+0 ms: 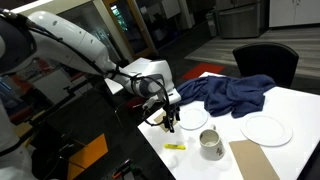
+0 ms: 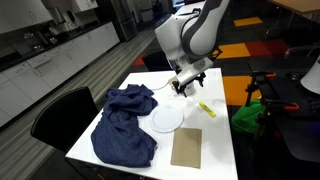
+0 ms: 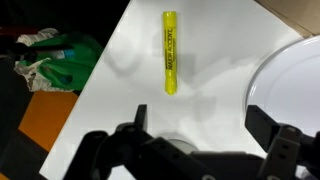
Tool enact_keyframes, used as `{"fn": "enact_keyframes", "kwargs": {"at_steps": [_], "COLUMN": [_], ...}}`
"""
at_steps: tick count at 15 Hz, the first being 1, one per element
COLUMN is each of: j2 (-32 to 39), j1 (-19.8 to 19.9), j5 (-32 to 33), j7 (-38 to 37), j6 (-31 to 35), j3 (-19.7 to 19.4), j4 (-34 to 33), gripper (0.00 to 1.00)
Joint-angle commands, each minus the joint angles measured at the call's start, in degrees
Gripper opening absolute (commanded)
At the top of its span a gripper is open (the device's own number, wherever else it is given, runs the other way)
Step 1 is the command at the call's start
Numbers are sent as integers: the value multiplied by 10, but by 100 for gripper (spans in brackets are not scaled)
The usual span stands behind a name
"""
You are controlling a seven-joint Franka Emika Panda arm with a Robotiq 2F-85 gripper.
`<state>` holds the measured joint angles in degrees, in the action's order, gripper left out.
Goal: Remove the marker from the mug cup and place it on the table
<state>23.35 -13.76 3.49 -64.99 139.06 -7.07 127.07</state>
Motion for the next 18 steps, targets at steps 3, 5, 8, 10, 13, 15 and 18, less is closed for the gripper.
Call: {"fn": "enact_keyframes", "kwargs": {"at_steps": [3,5,8,10,13,15,18], "j2": [-162,-206,-262,-290,-274,-281,-275], "j1": [-13,-2,16,30,49,58,60], "j5": [108,147,184,191,175,174,175], "j7": [-135,-174,-207,-212,-195,-195,-195], "j6": [18,19,22,26,11,13,13], "j3": [-1,16,47,70,96,107,108], "j4": [113,140,177,197,178,184,182], "gripper": [100,100,100,100,100,100,100]}}
